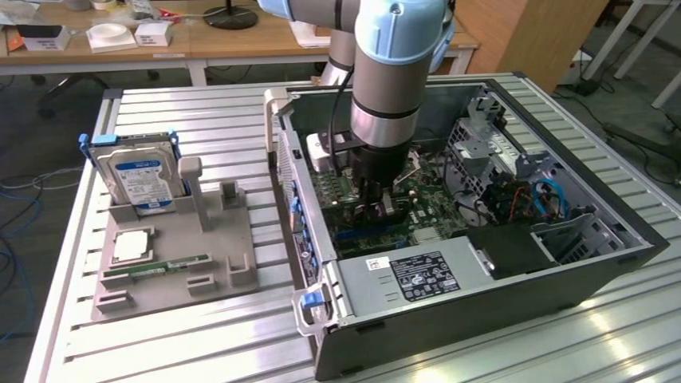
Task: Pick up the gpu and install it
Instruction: 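Insert the gpu into the slot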
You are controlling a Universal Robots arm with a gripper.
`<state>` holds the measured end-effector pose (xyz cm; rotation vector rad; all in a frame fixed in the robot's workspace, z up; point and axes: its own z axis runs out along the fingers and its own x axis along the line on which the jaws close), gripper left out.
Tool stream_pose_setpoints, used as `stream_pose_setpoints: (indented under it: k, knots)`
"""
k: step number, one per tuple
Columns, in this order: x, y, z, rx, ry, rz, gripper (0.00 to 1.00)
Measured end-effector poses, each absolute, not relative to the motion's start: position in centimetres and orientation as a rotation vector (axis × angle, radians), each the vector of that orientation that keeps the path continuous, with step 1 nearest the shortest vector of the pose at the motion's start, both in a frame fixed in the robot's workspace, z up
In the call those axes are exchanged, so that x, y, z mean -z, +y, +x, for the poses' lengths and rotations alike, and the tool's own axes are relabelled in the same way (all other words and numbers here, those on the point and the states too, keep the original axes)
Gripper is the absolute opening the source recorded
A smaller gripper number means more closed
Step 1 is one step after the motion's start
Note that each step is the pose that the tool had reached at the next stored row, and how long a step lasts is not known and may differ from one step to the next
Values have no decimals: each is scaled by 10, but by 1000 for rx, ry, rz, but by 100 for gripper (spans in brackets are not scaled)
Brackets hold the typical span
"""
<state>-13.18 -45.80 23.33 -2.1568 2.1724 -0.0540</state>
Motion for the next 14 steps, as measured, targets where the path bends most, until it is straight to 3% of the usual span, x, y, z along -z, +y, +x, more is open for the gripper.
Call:
stream_pose_setpoints:
  k: [14]
  knots:
    - [-239, -458, -132, 51, 2170, -2154, 27]
